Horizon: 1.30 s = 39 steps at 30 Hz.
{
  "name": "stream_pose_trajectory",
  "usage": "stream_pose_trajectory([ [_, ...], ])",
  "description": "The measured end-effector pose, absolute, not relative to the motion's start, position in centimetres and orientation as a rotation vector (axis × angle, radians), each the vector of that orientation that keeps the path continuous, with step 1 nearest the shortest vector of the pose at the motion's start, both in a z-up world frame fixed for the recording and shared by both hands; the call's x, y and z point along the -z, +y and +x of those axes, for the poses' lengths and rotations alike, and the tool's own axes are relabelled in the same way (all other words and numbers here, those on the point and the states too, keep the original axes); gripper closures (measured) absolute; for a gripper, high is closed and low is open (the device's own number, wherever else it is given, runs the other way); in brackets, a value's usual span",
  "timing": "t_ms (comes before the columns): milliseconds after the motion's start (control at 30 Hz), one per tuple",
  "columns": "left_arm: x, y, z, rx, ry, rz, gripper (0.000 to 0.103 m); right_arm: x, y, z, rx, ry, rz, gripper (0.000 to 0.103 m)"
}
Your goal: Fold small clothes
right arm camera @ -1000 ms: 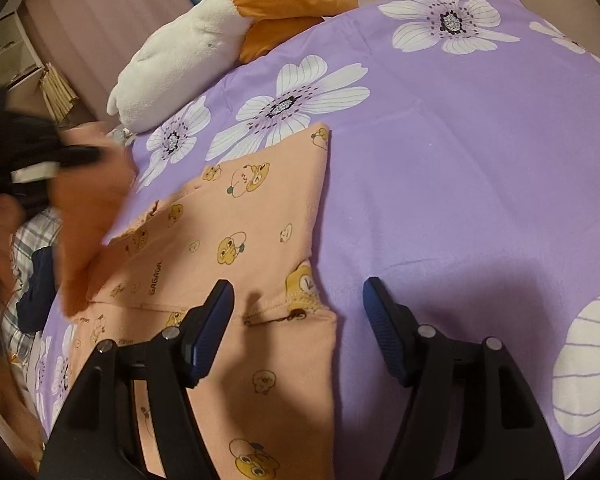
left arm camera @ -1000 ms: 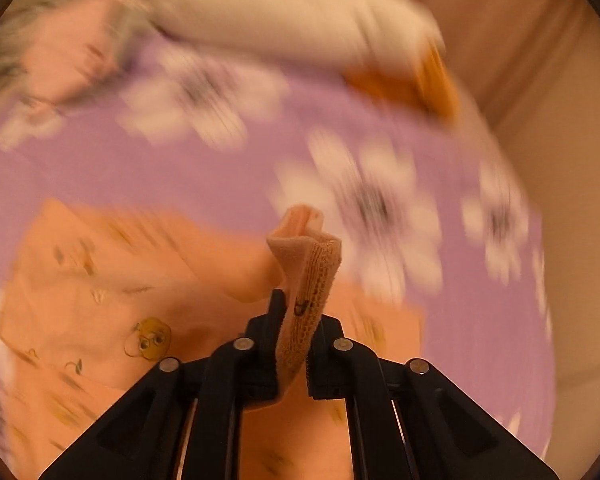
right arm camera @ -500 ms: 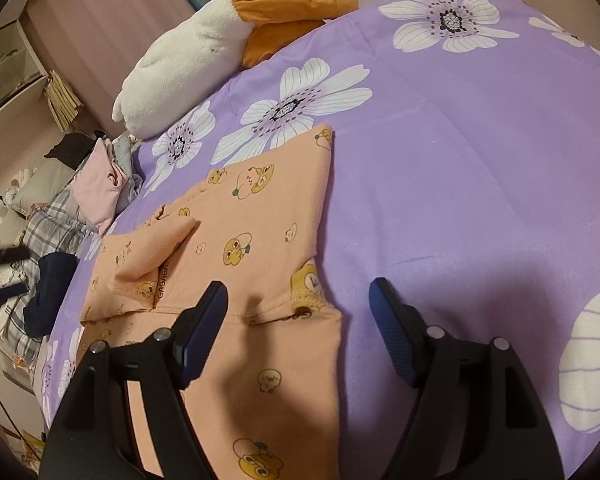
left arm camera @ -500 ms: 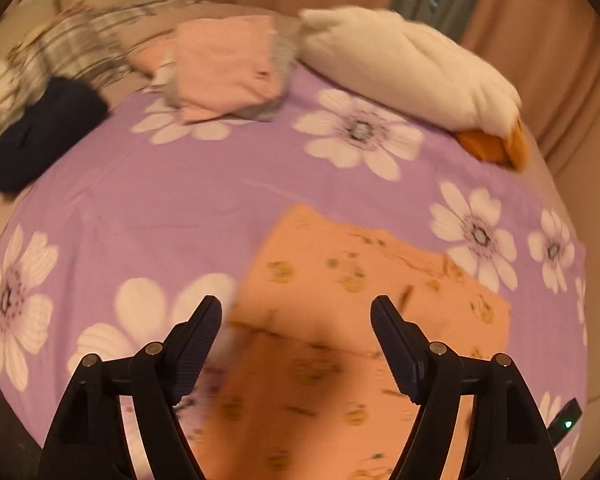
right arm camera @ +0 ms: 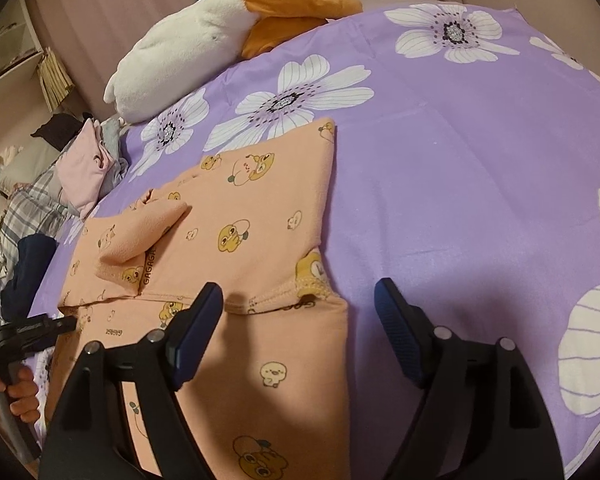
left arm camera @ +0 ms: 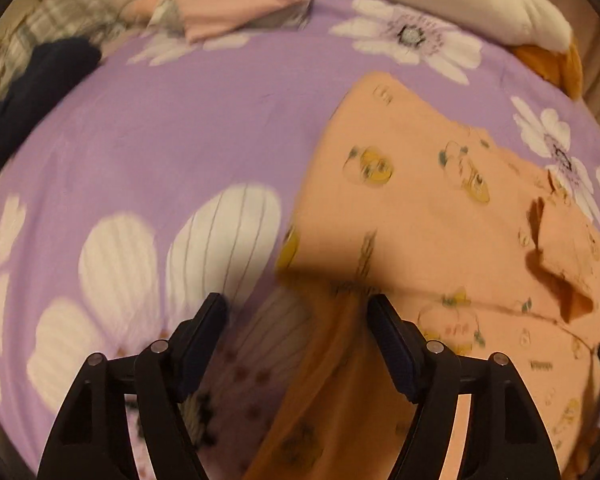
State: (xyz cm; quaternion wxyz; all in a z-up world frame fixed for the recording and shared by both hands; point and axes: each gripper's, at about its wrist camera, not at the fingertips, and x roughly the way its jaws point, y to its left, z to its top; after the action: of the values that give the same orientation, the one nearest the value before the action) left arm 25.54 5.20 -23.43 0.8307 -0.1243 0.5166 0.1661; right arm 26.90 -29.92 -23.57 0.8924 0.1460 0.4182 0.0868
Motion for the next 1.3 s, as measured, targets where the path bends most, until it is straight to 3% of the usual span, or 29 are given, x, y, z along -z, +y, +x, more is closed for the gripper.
stream_pose_trajectory([
  [67, 23.4, 5.8, 25.6, -0.346, 1.077, -0.341, 0.033, 23.6, -29.3, 27.0, -0.174, 0.877, 0.268, 0.016],
  [200, 23.1, 6.1, 25.5, -0.317, 1.074, -0.357, 0.051, 23.6, -28.4, 27.2, -0.155, 0.893, 0.207, 0.013],
  [367, 23.0, 5.8, 26.1, -0.294, 1.047, -0.313, 0.069, 23.4, -28.2, 27.3, -0.136, 0.906, 0.171, 0.012],
  [400, 23.0, 5.8, 25.6, -0.294, 1.036, -0.307, 0.071, 23.2, -27.8, 27.2, -0.116, 0.907, 0.148, 0.016],
  [533, 23.1, 6.1, 25.1, -0.244, 0.979, -0.253, 0.072, 20.9, -25.8, 26.4, -0.145, 0.919, 0.029, 0.029],
  [667, 23.5, 8.0, 23.8, -0.137, 0.928, -0.338, 0.072, 16.0, -21.8, 24.8, -0.27, 0.759, -0.085, 0.028],
  [800, 23.8, 9.5, 23.5, -0.087, 0.902, -0.456, 0.072, 15.8, -14.0, 27.7, -0.336, 0.779, -0.312, 0.021],
  [867, 23.8, 9.1, 23.5, -0.083, 0.895, -0.428, 0.072, 17.7, -11.1, 29.6, -0.279, 0.859, -0.41, 0.026],
  [900, 23.8, 8.9, 23.5, -0.085, 0.892, -0.418, 0.072, 18.9, -9.9, 30.3, -0.265, 0.882, -0.453, 0.044],
  [933, 23.8, 8.8, 23.5, -0.087, 0.887, -0.413, 0.072, 19.9, -9.2, 30.9, -0.258, 0.906, -0.479, 0.069],
  [1000, 23.9, 8.8, 23.5, -0.085, 0.881, -0.416, 0.072, 21.0, -9.7, 32.4, -0.17, 0.97, -0.431, 0.09],
  [1133, 24.1, 9.3, 23.3, -0.069, 0.867, -0.446, 0.072, 16.2, -14.1, 32.8, -0.11, 0.912, -0.143, 0.094],
  [1300, 24.5, 10.1, 23.0, -0.042, 0.845, -0.506, 0.072, 12.2, -19.6, 32.6, 0.053, 0.88, 0.007, 0.094],
])
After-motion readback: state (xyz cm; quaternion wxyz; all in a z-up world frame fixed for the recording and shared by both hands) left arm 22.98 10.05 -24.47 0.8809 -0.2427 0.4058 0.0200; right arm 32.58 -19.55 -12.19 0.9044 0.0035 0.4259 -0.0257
